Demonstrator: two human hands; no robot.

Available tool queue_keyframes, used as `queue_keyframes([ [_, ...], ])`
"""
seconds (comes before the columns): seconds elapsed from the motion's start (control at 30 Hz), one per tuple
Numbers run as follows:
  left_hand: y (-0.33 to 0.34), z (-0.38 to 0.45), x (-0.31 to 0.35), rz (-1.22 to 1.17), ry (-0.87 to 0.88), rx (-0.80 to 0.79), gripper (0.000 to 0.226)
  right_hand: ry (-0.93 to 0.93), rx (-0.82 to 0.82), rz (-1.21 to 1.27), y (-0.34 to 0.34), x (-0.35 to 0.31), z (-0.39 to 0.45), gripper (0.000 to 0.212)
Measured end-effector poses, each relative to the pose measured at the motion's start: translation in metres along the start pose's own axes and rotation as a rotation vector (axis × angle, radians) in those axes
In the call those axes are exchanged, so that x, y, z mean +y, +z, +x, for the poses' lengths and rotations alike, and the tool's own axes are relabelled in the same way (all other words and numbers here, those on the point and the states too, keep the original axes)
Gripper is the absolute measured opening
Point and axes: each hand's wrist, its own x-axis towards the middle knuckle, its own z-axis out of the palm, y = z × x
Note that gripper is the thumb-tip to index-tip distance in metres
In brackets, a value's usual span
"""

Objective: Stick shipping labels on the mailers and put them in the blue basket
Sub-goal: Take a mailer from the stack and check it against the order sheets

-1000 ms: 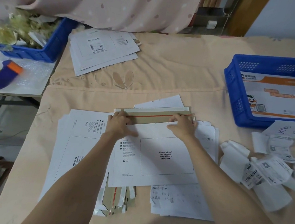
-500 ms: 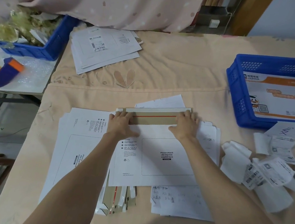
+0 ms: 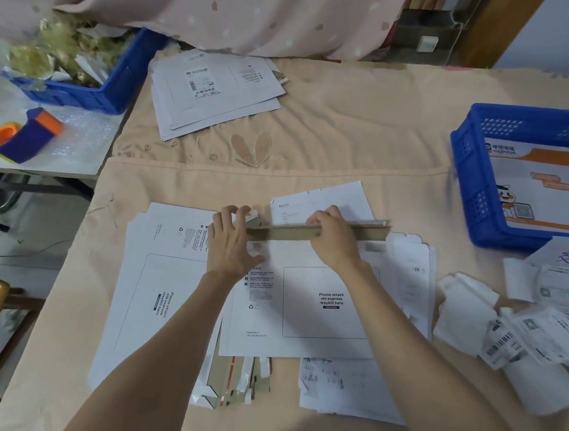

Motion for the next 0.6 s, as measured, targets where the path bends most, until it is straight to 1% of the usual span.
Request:
queue_keyframes([
  [0.07,0.004,-0.006,0.002,0.029,0.029,0.051,0.083,-0.015,0.019,-0.008,0.01,0.007,-0.012,0.032],
  [0.1,0.006,-0.009,0.004,0.039,0.036,0.038,0.076,-0.016,0.011,-0.029,0.014,0.01,-0.018,0.033],
  [0.13,0.007,-0.012,0.004,0.053,0.039,0.001,0.068,-0.013,-0.005,-0.077,0.019,0.011,-0.022,0.034],
  [0.2,0.01,-0.017,0.006,0.054,0.024,-0.084,0.043,-0.016,-0.024,-0.236,0.023,0.008,-0.027,0.037],
  [0.23,0.011,-0.02,0.006,0.034,0.019,-0.1,0.032,-0.026,-0.012,-0.323,0.024,0.004,-0.028,0.037],
  [0.27,0.013,-0.023,0.005,-0.001,0.015,-0.106,0.026,-0.045,0.01,-0.391,0.024,-0.002,-0.029,0.036],
  [0.33,0.014,-0.028,0.004,-0.095,-0.001,-0.097,0.025,-0.134,0.036,-0.422,0.027,-0.014,-0.031,0.041],
  [0.37,0.015,-0.03,0.003,-0.132,-0.01,-0.093,0.027,-0.202,0.014,-0.402,0.03,-0.019,-0.032,0.047],
  [0.43,0.016,-0.032,0.002,-0.155,-0.008,-0.067,0.034,-0.311,-0.095,-0.377,0.038,-0.029,-0.037,0.058],
  [0.5,0.017,-0.033,0.001,-0.168,-0.008,-0.031,0.036,-0.339,-0.185,-0.401,0.048,-0.036,-0.042,0.062],
  [0.6,0.018,-0.036,0.001,-0.17,-0.016,-0.01,0.033,-0.319,-0.225,-0.499,0.058,-0.038,-0.046,0.061],
])
